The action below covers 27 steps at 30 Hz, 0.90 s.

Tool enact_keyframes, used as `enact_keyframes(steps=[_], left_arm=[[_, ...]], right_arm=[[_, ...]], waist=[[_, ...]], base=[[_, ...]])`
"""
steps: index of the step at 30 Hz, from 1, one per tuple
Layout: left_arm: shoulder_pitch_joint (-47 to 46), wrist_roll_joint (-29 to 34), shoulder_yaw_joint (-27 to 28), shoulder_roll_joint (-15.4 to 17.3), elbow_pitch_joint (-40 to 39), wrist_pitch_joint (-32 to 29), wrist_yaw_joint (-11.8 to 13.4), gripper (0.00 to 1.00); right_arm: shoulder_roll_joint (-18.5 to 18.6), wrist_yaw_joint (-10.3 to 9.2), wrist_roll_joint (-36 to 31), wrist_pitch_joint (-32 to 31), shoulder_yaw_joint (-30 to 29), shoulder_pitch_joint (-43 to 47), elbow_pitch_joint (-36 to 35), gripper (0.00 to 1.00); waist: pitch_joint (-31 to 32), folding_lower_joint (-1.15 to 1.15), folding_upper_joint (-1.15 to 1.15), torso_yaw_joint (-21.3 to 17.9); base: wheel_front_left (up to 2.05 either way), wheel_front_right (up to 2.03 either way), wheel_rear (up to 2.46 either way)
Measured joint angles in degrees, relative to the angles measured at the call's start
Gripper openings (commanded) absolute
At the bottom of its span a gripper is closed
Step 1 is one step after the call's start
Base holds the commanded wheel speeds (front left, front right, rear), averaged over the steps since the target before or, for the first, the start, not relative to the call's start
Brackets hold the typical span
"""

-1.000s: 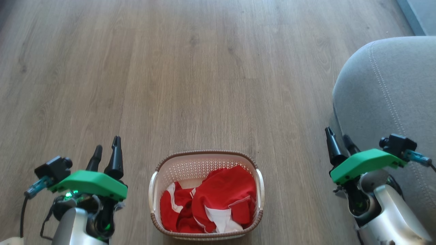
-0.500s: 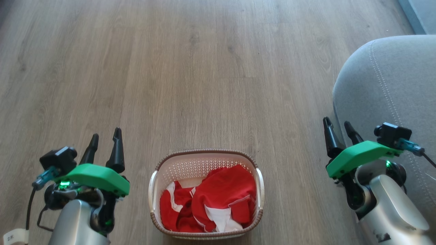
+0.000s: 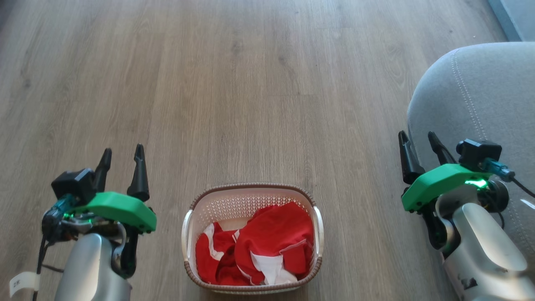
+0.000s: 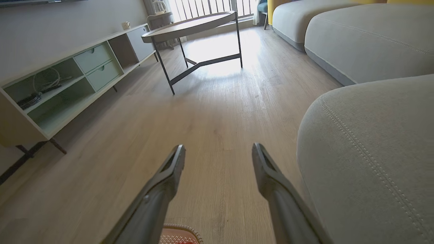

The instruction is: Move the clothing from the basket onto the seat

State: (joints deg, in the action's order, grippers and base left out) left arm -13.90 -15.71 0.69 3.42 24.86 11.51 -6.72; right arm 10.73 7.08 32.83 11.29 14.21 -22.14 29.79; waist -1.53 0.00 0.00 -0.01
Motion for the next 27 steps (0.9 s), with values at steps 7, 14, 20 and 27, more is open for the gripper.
enact_keyframes(steps=[7, 14, 20, 27], left_arm=[[-0.65, 5.14, 0.27, -0.09, 0.02, 0.89, 0.20, 1.00], [-1.58, 10.16, 0.19, -0.15, 0.15, 2.29, 0.18, 1.00], [-1.85, 12.77, 0.08, -0.34, 0.67, 2.94, 0.12, 1.00], [-2.01, 12.76, 0.21, -0.44, 1.51, 2.94, -0.35, 1.00]], right_arm=[[0.43, 0.00, -4.31, 1.18, 0.04, -0.37, 0.86, 1.00], [0.56, 0.00, -8.81, 2.43, 0.96, -2.36, 1.26, 1.00], [0.58, 0.00, -10.18, 2.99, 1.87, -2.37, 1.81, 1.00], [0.60, 0.00, -10.21, 3.00, 0.98, -2.37, 1.74, 1.00]], waist=[[-0.08, 0.00, 0.00, -0.02], [0.03, 0.00, 0.00, -0.08], [-0.02, 0.00, 0.00, -0.01], [-0.08, 0.00, 0.00, -0.07]], base=[[0.00, 0.00, 0.00], [0.00, 0.00, 0.00], [0.00, 0.00, 0.00], [0.00, 0.00, 0.00]])
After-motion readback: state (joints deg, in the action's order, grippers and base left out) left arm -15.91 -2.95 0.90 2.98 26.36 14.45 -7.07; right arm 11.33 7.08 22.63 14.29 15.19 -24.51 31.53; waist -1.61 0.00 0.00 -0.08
